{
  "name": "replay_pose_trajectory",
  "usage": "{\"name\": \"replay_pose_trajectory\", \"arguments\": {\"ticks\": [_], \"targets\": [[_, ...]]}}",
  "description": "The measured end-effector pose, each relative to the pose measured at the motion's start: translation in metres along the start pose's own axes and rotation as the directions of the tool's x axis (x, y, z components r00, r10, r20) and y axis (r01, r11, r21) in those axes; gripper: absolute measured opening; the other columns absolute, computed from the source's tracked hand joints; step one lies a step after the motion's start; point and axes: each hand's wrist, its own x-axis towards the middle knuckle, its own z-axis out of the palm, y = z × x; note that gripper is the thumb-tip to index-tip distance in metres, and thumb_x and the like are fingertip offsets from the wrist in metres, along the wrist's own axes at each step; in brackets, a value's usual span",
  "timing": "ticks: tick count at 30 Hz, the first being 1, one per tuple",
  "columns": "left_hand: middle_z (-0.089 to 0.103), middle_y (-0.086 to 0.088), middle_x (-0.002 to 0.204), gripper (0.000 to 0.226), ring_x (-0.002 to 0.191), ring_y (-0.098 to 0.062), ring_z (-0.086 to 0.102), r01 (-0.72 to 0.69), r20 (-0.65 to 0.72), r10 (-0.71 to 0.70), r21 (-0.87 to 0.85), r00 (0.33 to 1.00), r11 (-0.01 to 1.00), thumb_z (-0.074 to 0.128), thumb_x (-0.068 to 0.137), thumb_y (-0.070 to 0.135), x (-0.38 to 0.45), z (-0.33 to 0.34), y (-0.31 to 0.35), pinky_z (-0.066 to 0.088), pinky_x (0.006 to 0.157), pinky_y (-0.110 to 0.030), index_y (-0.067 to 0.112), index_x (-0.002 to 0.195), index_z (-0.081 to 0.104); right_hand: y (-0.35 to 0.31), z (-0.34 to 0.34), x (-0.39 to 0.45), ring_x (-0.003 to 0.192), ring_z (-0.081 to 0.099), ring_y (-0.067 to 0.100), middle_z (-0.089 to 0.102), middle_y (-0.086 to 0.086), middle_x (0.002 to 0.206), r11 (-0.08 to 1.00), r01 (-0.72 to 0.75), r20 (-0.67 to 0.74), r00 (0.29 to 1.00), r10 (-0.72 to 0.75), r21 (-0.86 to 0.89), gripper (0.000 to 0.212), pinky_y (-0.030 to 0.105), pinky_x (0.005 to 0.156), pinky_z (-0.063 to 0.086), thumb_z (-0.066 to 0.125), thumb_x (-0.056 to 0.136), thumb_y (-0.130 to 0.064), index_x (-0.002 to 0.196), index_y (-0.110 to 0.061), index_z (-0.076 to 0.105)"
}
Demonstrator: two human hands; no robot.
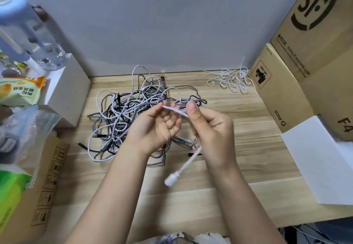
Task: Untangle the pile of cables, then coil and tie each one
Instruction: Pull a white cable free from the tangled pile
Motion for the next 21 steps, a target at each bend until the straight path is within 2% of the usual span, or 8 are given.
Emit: {"name": "replay_pose_trajectory", "arguments": {"ticks": [3,6,9,11,13,14,16,21], "targets": [[0.064,0.001,0.066,0.022,0.063,-0.012,0.063,-0.028,-0.111,0.004,-0.214,0.994,0.976,0.046,0.088,0.024,0.011,-0.022,0.01,0.051,0.067,-0.024,0.018,0.068,0.053,-0.025,-0.01,-0.009,0.042,0.027,0.001,0.03,-0.006,0.04,0.991,0.111,0.018,0.993,-0.113,0.081,0.048,0.011,0.044,0.025,0.064,0.083,-0.021,0.042,-0.008,0.042],[0.063,0.004,0.062,0.03,0.054,-0.01,0.063,-0.105,-0.147,0.068,-0.257,0.987,0.961,0.043,0.095,0.027,0.01,-0.027,0.015,0.05,0.064,-0.021,0.018,0.069,0.055,-0.034,-0.013,-0.01,0.045,0.02,0.016,0.021,0.008,0.045,0.983,0.181,-0.004,0.983,-0.181,0.044,0.051,0.021,0.044,0.02,0.059,0.081,-0.023,0.046,0.0,0.03],[0.066,0.008,0.066,0.04,0.059,-0.005,0.064,-0.239,-0.116,0.227,-0.098,0.967,0.966,0.046,0.093,0.029,0.0,-0.014,0.014,0.051,0.057,-0.019,0.02,0.06,0.066,-0.027,-0.013,-0.002,0.045,0.02,0.009,0.021,-0.005,0.044,0.994,0.109,-0.025,0.994,-0.11,-0.031,0.051,0.021,0.046,0.022,0.065,0.08,-0.019,0.044,-0.012,0.029],[0.07,0.009,0.076,0.034,0.069,-0.002,0.064,-0.334,0.004,0.337,0.124,0.942,0.934,0.05,0.085,0.029,-0.011,0.001,0.007,0.05,0.063,-0.02,0.022,0.061,0.072,-0.015,-0.012,0.003,0.043,0.024,0.004,0.027,-0.012,0.042,0.986,0.043,-0.036,0.998,-0.049,-0.162,0.043,0.019,0.046,0.024,0.067,0.078,-0.02,0.047,-0.019,0.037],[0.072,0.002,0.099,0.019,0.081,-0.003,0.064,-0.427,0.164,0.396,0.284,0.904,0.858,0.057,0.078,0.026,-0.022,0.015,-0.005,0.05,0.071,-0.021,0.019,0.073,0.074,-0.002,-0.008,0.006,0.042,0.027,0.007,0.032,-0.011,0.042,0.976,-0.021,-0.055,0.998,0.009,-0.219,0.029,0.022,0.046,0.025,0.069,0.074,-0.031,0.06,-0.018,0.048],[0.069,-0.002,0.112,0.013,0.087,-0.005,0.064,-0.462,0.221,0.409,0.319,0.885,0.828,0.063,0.075,0.024,-0.027,0.02,-0.011,0.051,0.074,-0.022,0.018,0.076,0.074,0.003,-0.006,0.007,0.041,0.027,0.008,0.033,-0.011,0.041,0.975,-0.05,-0.054,0.998,0.039,-0.217,0.028,0.025,0.047,0.024,0.071,0.071,-0.039,0.068,-0.021,0.049],[0.064,0.0,0.123,0.011,0.096,-0.008,0.064,-0.495,0.277,0.417,0.347,0.866,0.797,0.066,0.068,0.025,-0.035,0.026,-0.016,0.052,0.082,-0.024,0.019,0.072,0.074,0.012,-0.001,0.006,0.04,0.026,0.006,0.033,-0.011,0.04,0.974,-0.101,-0.036,0.995,0.096,-0.2,0.037,0.027,0.048,0.023,0.068,0.064,-0.054,0.076,-0.027,0.045],[0.067,0.009,0.116,0.015,0.11,-0.007,0.06,-0.497,0.323,0.391,0.383,0.862,0.779,0.063,0.064,0.027,-0.044,0.029,-0.01,0.049,0.08,-0.017,0.022,0.07,0.075,0.014,0.002,0.005,0.038,0.027,0.006,0.036,-0.01,0.038,0.962,-0.124,-0.042,0.992,0.117,-0.245,0.047,0.029,0.048,0.023,0.062,0.059,-0.065,0.083,-0.033,0.039]]}}
